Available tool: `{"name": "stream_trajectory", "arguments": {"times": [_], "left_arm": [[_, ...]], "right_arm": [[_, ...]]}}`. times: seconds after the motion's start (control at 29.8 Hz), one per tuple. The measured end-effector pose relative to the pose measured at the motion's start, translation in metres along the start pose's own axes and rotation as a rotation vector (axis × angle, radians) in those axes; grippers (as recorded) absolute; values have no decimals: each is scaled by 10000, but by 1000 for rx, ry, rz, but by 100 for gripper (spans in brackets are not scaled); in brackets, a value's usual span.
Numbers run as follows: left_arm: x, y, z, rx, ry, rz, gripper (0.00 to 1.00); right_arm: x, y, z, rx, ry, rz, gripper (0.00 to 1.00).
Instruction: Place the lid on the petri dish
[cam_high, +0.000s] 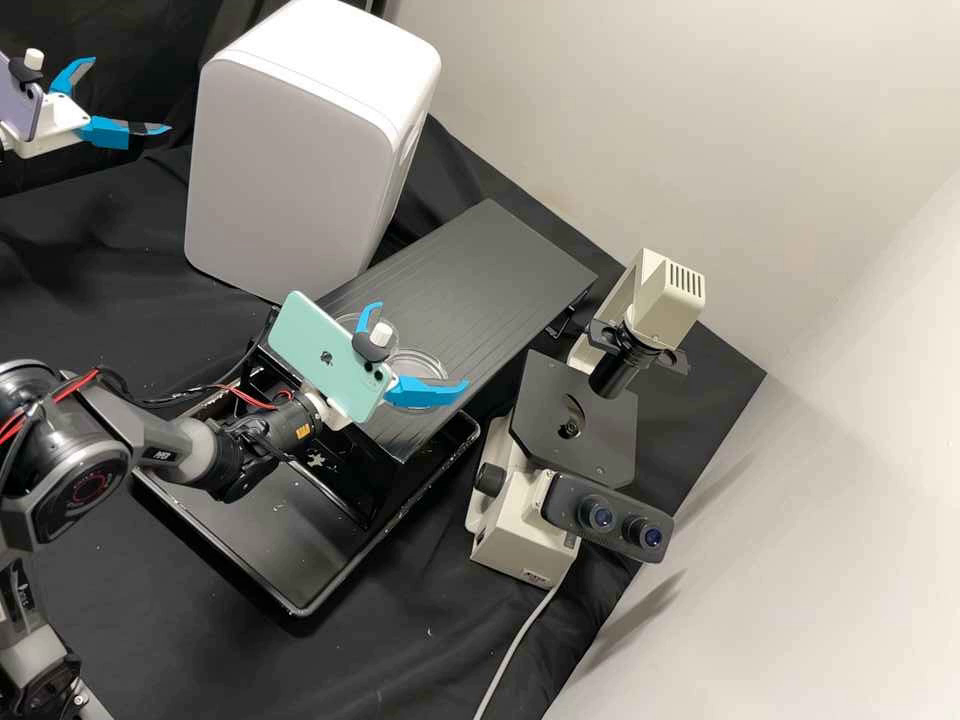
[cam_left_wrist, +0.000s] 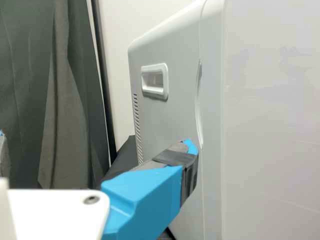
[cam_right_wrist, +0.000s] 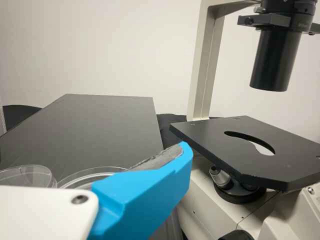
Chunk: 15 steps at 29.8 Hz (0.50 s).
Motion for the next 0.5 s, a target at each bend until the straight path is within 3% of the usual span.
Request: {"name": "stream_trajectory", "arguments": {"times": [0.3,0.5], "left_arm": [[0,0,0,-4,0,0,100],[-4,-5,2,-81,-3,-3,100]], "right_arm": [[0,0,0,0,0,0,100],[0,0,0,0,0,0,100]]}}
